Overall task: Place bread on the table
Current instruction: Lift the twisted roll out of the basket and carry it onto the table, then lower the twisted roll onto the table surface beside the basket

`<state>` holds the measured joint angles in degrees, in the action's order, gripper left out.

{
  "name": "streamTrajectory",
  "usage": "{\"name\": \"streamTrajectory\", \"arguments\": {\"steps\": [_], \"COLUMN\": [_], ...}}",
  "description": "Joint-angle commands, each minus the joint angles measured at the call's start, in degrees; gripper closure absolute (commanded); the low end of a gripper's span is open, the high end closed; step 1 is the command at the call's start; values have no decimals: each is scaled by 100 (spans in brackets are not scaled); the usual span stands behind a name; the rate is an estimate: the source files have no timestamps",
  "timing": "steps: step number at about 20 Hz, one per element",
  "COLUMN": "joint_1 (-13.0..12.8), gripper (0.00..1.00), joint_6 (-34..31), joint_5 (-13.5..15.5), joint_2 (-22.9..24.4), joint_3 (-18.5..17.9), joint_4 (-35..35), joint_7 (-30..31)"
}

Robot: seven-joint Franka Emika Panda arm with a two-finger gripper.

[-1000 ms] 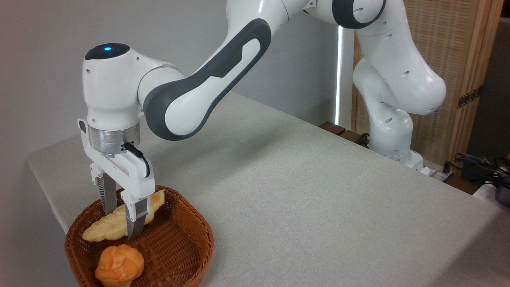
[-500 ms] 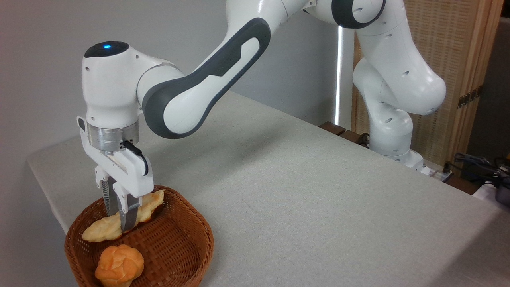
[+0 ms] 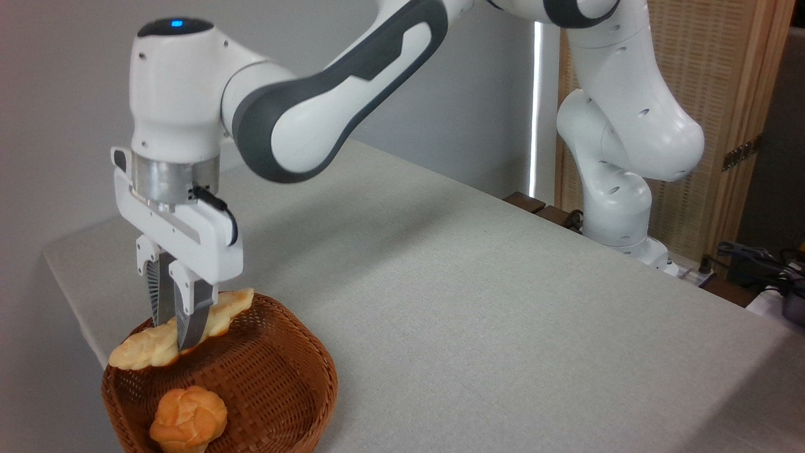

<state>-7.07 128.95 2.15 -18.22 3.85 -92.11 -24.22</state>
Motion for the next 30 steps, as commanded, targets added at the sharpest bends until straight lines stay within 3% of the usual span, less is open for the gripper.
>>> {"name": "streamTrajectory", "arguments": {"steps": [1, 9, 17, 20, 21, 22, 29, 30], "joint_1": [-22, -22, -127, -233, -277, -373, -514, -514], "gripper": [56, 52, 50, 37, 18, 11, 10, 6], "joint_6": [-483, -511, -906, -976, -1003, -1003, -1003, -1003], "joint_5": [-83, -101, -92, -92, -92, -92, -83, -83], "joint_2": [458, 1732, 2551, 2683, 2683, 2674, 2551, 2551], "joint_3": [-77, -139, -51, -43, -43, -43, -43, -43], "joint_4": [-263, -1756, -2952, -3330, -3392, -3427, -3436, -3428], "joint_7": [58, -381, -399, -381, -347, -311, -346, -329]}}
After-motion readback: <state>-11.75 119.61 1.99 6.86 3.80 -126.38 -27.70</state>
